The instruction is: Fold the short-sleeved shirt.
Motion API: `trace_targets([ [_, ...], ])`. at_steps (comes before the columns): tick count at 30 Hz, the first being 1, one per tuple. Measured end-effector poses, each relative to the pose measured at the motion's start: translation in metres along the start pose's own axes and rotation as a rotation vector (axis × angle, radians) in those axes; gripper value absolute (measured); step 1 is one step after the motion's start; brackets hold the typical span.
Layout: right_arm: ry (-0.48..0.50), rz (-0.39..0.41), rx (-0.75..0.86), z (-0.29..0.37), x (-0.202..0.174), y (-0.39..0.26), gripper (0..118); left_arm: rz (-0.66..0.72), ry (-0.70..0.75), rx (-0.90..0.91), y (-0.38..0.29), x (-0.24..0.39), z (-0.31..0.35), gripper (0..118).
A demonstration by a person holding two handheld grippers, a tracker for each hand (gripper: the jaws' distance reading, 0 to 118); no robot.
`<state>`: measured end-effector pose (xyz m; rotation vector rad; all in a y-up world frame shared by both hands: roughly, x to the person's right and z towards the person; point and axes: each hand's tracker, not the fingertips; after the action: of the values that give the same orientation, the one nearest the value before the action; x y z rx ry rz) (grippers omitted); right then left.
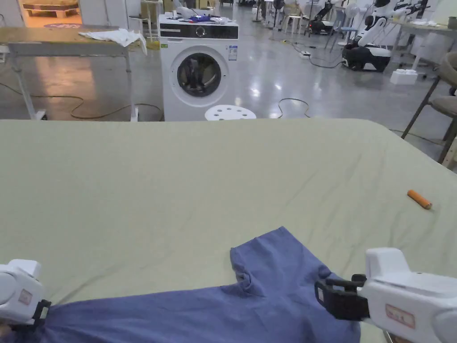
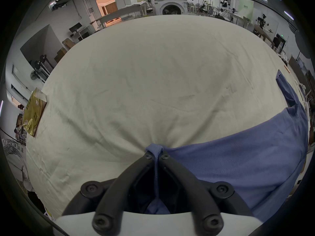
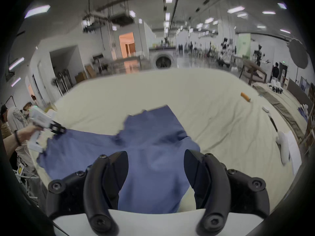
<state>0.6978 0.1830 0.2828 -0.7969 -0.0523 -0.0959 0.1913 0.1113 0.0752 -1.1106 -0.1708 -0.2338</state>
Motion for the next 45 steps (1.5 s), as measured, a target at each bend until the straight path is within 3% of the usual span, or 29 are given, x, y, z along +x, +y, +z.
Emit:
trace_targets([
  [4, -0.055, -0.051, -0.170, -0.071, 0.034, 0.034, 72, 0.007, -0.007, -0.014, -0.001, 0.002, 0.006, 0],
  [8, -0.168, 0.039, -0.319, -0.127, 0.049, 0.043, 72, 0.030, -0.022, 0.000, -0.006, -0.001, 0.009, 0],
  [9, -0.158, 0.040, -0.375, -0.136, 0.050, 0.039, 72, 0.035, -0.024, 0.003, -0.006, 0.000, 0.010, 0],
  [11, -0.154, 0.023, -0.336, -0.128, 0.045, 0.043, 72, 0.038, -0.026, 0.005, -0.005, -0.001, 0.009, 0],
  [12, -0.142, 0.030, -0.331, -0.122, 0.042, 0.043, 61, 0.037, -0.025, 0.005, -0.005, 0.000, 0.009, 0],
  [13, -0.103, 0.087, -0.329, -0.120, 0.034, 0.040, 43, 0.035, -0.021, 0.005, -0.005, 0.002, 0.009, 0],
  [15, -0.120, 0.151, -0.333, -0.119, 0.027, 0.037, 4, 0.028, -0.017, 0.006, -0.003, 0.001, 0.008, 0],
  [17, -0.140, 0.162, -0.301, -0.111, 0.022, 0.030, 3, 0.062, -0.031, 0.026, -0.005, -0.003, 0.014, 0],
  [19, -0.122, 0.105, -0.241, -0.096, 0.029, 0.030, 2, 0.108, -0.093, 0.073, -0.007, -0.017, 0.023, 0],
  [23, -0.020, 0.048, -0.054, -0.032, 0.035, 0.032, 2, 0.217, -0.216, 0.303, -0.029, -0.043, 0.086, 0],
  [29, 0.059, 0.020, 0.233, 0.092, 0.029, 0.040, 2, 0.078, -0.216, 0.611, -0.069, -0.045, 0.224, 0],
  [37, -0.009, 0.028, 0.603, 0.206, -0.001, 0.096, 2, 0.034, -0.143, 0.973, -0.055, -0.051, 0.370, 0],
  [45, -0.072, 0.072, 0.749, 0.245, -0.027, 0.194, 2, 0.086, -0.064, 1.062, 0.018, -0.069, 0.425, 0],
])
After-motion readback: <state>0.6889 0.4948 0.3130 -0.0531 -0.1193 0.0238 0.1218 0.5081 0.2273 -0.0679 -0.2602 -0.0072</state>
